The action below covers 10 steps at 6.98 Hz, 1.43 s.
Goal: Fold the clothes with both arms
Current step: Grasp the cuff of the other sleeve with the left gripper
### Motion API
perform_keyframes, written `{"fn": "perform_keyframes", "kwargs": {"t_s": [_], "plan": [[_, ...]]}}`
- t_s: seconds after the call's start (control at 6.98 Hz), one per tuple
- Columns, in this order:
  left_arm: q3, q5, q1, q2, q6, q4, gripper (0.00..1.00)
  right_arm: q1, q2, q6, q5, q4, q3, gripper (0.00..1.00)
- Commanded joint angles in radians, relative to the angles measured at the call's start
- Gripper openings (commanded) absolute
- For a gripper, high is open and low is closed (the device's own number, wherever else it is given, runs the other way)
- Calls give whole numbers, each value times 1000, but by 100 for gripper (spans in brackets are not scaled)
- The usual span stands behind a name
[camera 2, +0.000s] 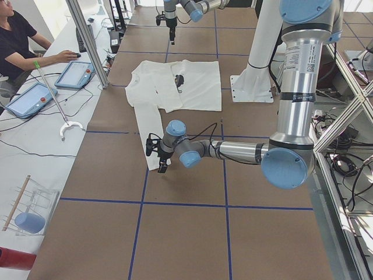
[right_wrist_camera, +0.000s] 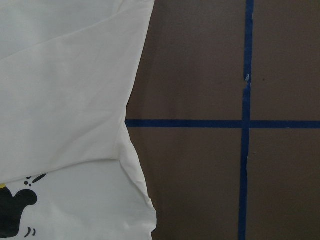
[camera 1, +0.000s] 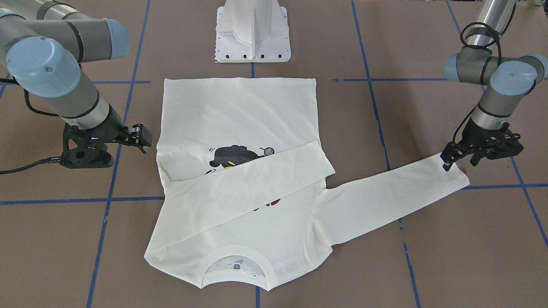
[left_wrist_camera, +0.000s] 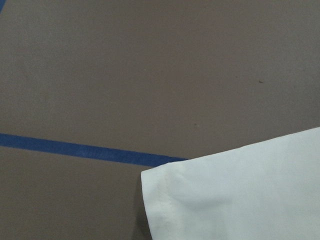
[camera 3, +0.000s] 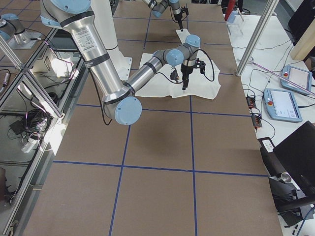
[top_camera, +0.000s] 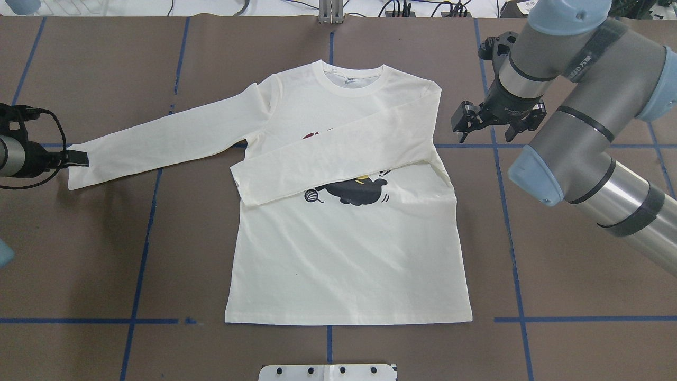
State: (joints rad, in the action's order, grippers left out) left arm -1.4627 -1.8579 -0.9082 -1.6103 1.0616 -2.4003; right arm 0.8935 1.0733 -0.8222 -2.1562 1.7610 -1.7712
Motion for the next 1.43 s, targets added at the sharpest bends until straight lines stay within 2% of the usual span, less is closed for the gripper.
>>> {"fn": "perform_keyframes", "kwargs": {"t_s": [0.0, 0.14, 0.57, 0.72, 0.86, 1.29], "plan": [[4, 0, 9, -2, 1, 3, 90, 1, 2, 0, -1, 0, -2, 100], [4, 0, 11, 0, 1, 4, 79, -1, 4, 0, 1, -1, -2, 100], [2, -3, 11, -5, 3, 6, 23, -1, 0, 0, 1, -1, -2, 100], [-1, -4, 11, -8, 5, 6, 10, -1, 2, 0, 1, -1, -2, 100], [-2, -4, 11, -14, 12, 7, 0, -1, 4, 0, 1, -1, -2, 100], [-40, -13, 11, -22, 17, 16, 0, 5, 29, 5, 2, -1, -17, 100]]}}
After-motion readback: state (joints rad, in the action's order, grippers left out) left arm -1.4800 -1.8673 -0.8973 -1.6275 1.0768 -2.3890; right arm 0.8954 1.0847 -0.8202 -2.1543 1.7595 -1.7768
